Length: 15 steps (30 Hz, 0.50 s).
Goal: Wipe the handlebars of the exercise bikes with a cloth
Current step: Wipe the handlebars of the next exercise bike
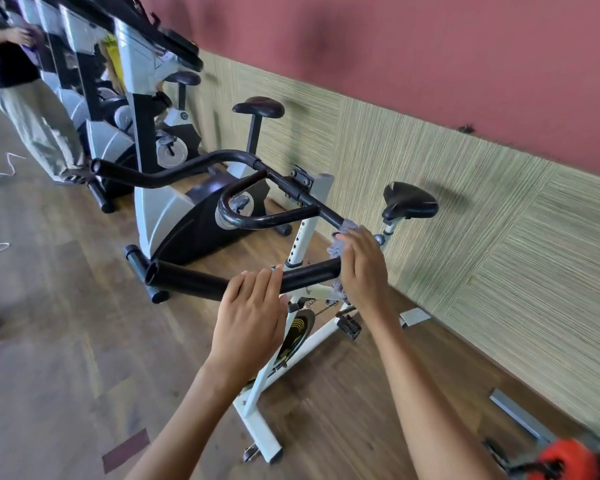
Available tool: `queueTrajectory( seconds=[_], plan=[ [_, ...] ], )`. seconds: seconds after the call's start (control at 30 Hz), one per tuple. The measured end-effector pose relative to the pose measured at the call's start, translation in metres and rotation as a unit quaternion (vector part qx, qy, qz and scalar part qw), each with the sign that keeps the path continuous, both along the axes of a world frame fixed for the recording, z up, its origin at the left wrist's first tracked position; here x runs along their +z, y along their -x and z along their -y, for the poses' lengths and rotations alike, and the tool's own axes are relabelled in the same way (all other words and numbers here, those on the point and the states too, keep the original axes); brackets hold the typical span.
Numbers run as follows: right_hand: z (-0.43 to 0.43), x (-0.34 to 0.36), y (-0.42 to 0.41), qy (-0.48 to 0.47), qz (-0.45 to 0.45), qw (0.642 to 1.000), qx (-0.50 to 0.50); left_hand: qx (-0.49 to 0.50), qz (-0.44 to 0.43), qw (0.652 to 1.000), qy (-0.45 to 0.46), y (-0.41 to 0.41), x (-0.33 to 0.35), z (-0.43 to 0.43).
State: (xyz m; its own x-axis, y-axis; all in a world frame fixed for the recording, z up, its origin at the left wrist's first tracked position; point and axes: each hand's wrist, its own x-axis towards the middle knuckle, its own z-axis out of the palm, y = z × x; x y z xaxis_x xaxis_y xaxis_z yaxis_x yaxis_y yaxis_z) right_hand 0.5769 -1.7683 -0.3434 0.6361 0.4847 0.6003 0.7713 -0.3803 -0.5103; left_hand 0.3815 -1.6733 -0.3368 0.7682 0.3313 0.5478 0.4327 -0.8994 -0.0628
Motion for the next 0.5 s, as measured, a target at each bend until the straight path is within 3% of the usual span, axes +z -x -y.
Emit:
queueTrajectory(
  seconds=[0.27,0.5],
  plan=[
    [-0.004,-0.008,0.022,0.0,0.133,0.991,0.019,0.023,0.093,0.994,-0.061,-0.016,-0.017,-0.002],
    [-0.024,-0.04,0.004,-0.152,0.24,0.959,0.013,-0.005,0.201,0.964,-0.174,-0.026,-0.043,-0.022]
  ],
)
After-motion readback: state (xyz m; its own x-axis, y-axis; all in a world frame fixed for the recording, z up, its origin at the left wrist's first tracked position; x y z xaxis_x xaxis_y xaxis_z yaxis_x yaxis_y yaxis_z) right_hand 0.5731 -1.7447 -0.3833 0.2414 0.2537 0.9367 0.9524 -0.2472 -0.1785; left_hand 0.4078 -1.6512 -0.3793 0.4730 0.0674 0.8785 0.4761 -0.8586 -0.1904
